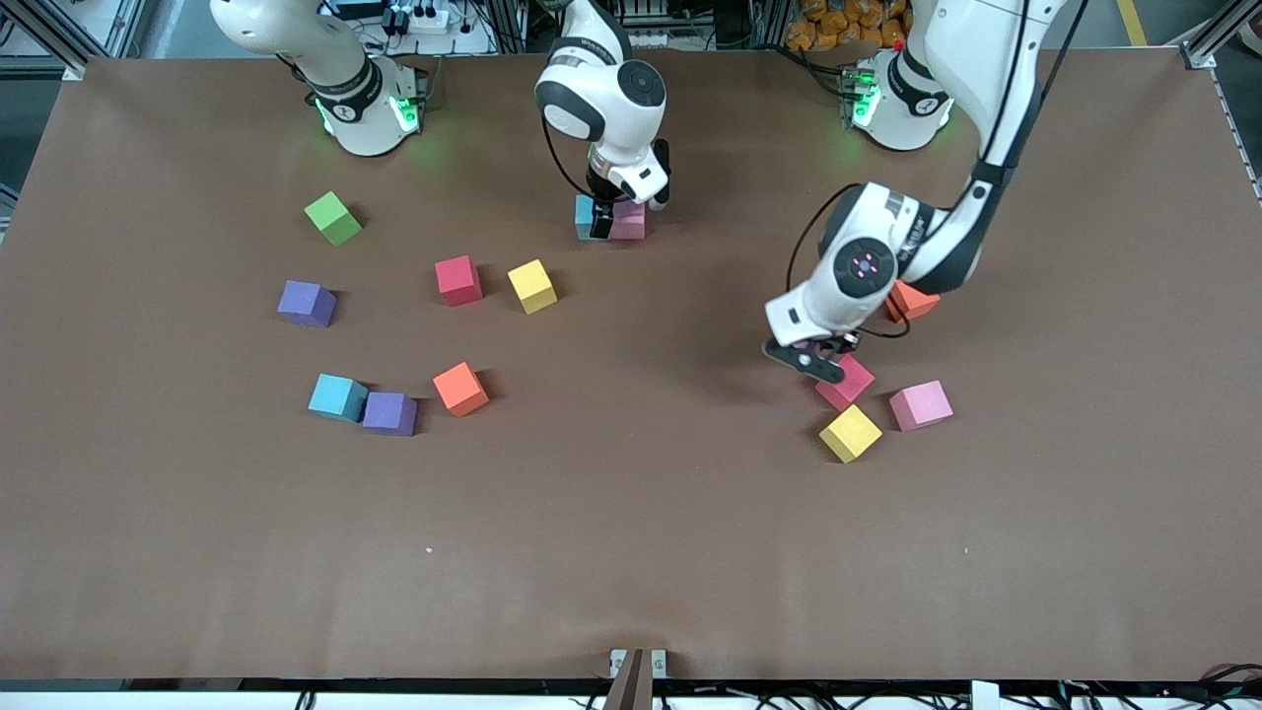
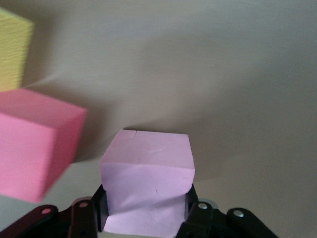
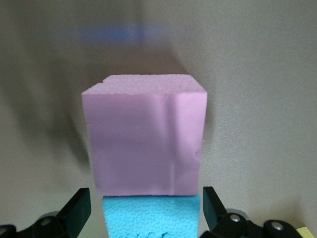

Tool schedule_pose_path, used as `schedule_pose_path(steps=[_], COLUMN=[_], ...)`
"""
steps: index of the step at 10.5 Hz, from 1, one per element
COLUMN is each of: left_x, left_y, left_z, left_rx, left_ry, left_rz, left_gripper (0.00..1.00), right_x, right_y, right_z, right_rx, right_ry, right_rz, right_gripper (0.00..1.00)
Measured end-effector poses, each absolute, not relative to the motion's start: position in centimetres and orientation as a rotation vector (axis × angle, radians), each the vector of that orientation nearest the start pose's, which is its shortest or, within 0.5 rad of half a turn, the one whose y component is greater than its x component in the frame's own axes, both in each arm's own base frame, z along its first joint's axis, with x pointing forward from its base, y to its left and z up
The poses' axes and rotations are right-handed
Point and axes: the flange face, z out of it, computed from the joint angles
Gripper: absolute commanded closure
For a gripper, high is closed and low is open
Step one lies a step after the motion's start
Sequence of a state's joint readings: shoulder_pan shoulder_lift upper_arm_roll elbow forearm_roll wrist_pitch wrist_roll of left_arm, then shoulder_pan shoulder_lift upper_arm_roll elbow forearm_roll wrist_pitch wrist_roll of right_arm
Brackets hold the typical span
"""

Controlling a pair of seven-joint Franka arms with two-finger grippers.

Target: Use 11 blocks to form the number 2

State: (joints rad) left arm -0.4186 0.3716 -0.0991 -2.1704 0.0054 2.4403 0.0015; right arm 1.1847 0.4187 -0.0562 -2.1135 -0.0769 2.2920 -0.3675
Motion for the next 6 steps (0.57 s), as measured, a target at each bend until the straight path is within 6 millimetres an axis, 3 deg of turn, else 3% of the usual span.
schedule_pose_path(steps=[2,5,6], left_x=[43.9,39.3,37.9], left_y=[-30.2,-33.1,-34.6], left_z=[21.0,21.0,21.0], left_rx=[-2.973,-2.895,-2.863], left_ry=[1.024,1.231,1.309], left_rz=[0.051,0.018,0.017], left_gripper=[0.63,0.62,0.62], right_x=[23.9,24.4,25.7], right_y=[50.0,49.5,48.6], right_z=[20.8,24.9,26.4], right_rx=[-2.346,-2.370,-2.405], right_ry=[-2.306,-2.288,-2.248], right_rz=[0.348,0.375,0.377], right_gripper=[0.00,0.00,0.00])
